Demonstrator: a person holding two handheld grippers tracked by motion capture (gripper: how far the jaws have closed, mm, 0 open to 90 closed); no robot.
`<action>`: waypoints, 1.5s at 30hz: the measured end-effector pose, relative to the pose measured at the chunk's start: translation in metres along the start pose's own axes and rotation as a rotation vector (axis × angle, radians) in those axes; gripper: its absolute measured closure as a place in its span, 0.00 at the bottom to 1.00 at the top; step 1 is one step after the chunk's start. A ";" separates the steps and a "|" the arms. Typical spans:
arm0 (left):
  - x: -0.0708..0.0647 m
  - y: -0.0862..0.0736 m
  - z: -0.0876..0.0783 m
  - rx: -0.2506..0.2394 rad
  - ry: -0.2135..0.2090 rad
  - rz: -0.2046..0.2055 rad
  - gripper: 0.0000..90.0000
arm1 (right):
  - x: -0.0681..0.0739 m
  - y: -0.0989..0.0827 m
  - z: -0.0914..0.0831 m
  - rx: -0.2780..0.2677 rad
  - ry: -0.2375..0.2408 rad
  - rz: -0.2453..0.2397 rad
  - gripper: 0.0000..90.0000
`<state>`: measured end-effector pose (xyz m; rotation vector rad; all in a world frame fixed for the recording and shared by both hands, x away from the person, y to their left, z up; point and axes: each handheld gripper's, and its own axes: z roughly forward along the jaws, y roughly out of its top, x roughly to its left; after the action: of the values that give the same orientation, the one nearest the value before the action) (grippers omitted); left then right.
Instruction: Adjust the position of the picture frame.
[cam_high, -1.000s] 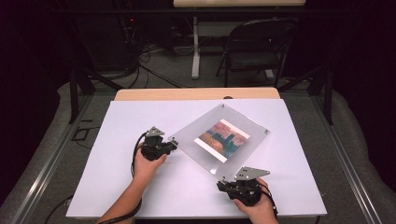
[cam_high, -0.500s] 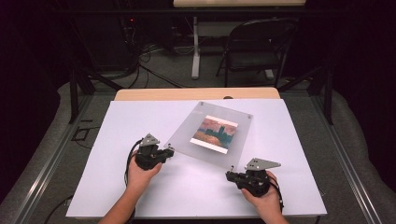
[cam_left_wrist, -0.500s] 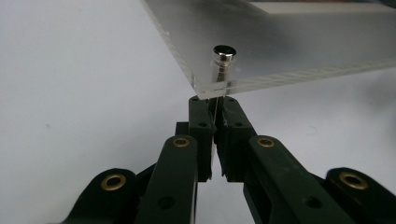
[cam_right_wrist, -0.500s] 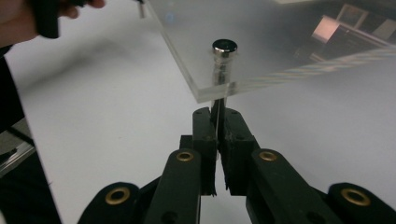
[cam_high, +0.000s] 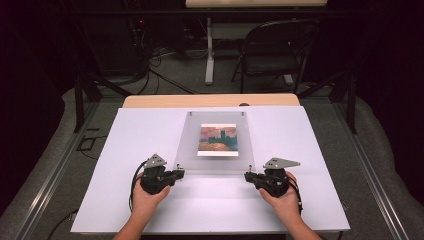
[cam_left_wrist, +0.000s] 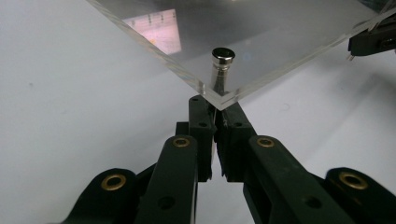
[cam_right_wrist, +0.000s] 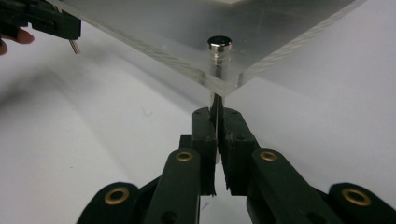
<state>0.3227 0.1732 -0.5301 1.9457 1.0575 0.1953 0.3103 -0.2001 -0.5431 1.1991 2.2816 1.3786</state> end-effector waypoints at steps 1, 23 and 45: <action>0.001 0.002 0.001 -0.009 -0.001 -0.004 0.94 | 0.000 0.003 0.001 0.001 -0.003 -0.001 0.95; 0.020 0.007 0.023 0.019 0.051 -0.004 0.94 | -0.016 0.013 0.030 0.027 -0.051 0.047 0.94; 0.020 0.002 0.029 0.043 0.060 0.002 0.94 | -0.019 0.009 0.039 0.032 -0.067 0.052 0.94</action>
<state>0.3512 0.1696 -0.5507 1.9902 1.1070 0.2353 0.3489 -0.1876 -0.5607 1.3024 2.2500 1.3036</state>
